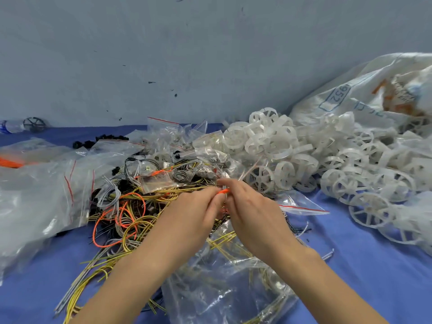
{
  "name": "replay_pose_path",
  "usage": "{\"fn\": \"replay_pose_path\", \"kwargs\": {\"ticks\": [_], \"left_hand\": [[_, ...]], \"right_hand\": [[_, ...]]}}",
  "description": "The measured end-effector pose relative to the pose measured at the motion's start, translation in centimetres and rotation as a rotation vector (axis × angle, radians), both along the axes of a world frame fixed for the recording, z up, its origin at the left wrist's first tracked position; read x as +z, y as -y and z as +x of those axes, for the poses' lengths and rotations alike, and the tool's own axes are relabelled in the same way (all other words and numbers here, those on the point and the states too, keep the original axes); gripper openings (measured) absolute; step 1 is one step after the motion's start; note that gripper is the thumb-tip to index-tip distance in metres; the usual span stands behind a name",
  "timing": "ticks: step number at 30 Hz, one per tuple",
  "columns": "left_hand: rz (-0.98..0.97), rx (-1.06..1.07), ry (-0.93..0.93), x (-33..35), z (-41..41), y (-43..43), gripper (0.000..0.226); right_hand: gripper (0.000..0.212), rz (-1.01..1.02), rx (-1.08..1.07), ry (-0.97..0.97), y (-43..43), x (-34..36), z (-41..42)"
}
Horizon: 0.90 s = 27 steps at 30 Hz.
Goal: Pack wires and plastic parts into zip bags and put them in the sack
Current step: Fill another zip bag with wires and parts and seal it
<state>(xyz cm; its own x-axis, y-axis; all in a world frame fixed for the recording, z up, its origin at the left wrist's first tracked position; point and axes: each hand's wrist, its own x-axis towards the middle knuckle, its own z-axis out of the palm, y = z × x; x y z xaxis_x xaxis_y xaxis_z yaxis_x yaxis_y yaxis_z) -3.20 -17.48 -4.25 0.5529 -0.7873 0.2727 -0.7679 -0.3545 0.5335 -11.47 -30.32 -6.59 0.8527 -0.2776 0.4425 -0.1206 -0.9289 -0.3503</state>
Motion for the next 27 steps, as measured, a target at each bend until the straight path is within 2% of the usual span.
{"fn": "replay_pose_path", "kwargs": {"ticks": [5,8,14,18,23,27], "left_hand": [[-0.06,0.047,0.117,-0.4,0.7,-1.0,0.023],[-0.025,0.111,0.24,-0.5,1.1,-1.9,0.03],[-0.004,0.232,0.473,-0.7,1.3,-3.9,0.035],[-0.012,0.25,0.499,-0.8,1.4,-4.9,0.031],[-0.023,0.283,0.507,-0.5,1.6,-6.0,0.032],[-0.098,0.299,0.385,-0.2,2.2,-7.1,0.041]], "right_hand": [[0.037,-0.035,0.038,-0.023,-0.1,-0.2,-0.3],[0.036,-0.039,0.053,-0.025,-0.8,-0.2,-0.1],[0.059,0.105,0.092,-0.071,-1.4,-0.2,0.6],[0.057,0.292,0.167,-0.086,-1.7,-0.5,0.7],[0.023,0.409,0.306,-0.067,-2.2,-0.7,0.8],[0.018,0.538,0.36,0.018,-2.7,-0.5,0.9]]}}
